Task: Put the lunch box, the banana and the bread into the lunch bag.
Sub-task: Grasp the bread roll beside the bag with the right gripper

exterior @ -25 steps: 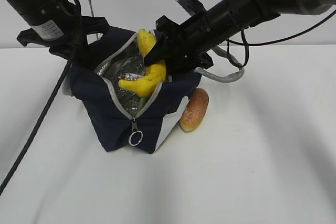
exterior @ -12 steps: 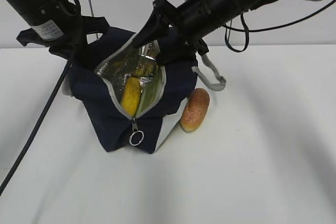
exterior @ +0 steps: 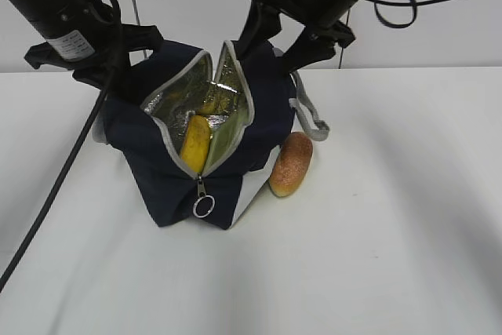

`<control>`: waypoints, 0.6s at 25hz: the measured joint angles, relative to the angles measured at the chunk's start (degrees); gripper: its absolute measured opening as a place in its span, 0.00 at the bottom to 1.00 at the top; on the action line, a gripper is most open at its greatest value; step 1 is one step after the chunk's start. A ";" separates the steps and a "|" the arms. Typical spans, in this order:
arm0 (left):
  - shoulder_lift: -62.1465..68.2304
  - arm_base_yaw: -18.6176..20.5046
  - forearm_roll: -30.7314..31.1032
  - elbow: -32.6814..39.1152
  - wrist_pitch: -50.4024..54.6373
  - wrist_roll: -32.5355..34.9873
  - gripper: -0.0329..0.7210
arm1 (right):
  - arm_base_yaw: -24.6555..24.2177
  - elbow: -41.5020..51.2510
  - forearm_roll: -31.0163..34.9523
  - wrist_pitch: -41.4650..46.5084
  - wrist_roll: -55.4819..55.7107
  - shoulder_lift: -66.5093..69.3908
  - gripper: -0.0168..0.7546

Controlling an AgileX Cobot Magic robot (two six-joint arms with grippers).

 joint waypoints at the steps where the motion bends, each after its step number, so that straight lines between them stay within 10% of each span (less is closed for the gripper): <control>1: 0.00 0.00 0.00 0.00 0.00 0.00 0.04 | 0.00 0.00 -1.32 0.03 1.67 -1.08 0.77; 15: 0.00 0.00 0.22 0.00 0.00 0.00 0.04 | -0.19 10.82 -19.62 -3.21 9.32 -15.60 0.70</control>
